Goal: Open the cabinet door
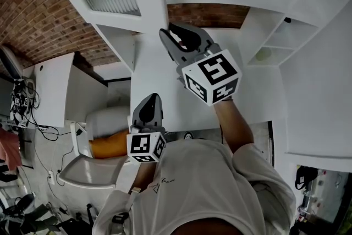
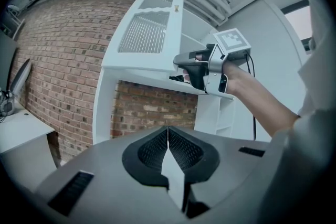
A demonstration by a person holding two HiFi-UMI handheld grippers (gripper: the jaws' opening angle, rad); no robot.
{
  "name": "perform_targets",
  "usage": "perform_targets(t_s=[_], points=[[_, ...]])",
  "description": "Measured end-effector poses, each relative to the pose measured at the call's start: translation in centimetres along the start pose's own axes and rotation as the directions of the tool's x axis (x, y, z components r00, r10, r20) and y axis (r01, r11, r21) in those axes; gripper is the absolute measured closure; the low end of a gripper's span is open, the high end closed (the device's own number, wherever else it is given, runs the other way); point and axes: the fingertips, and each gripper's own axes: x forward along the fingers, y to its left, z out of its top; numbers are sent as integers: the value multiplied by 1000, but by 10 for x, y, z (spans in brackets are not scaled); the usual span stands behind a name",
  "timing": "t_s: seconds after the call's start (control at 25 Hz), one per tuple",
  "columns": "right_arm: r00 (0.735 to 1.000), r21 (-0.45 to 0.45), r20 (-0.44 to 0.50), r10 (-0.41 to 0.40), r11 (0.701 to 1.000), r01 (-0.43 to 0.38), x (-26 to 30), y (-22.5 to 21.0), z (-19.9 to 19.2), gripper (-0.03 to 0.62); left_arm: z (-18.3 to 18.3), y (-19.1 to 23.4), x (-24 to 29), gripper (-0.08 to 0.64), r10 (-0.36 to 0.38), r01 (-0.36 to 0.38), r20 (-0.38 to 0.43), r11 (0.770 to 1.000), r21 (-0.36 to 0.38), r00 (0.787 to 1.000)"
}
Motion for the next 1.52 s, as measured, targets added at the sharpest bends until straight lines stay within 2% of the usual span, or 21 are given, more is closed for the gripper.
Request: perform_targets(t_s=[1.52], points=[[993,17,22,117,993,-117,-14,40,4,518,-2,0,-7,543,11,-11,-9,1000,-4,1000]])
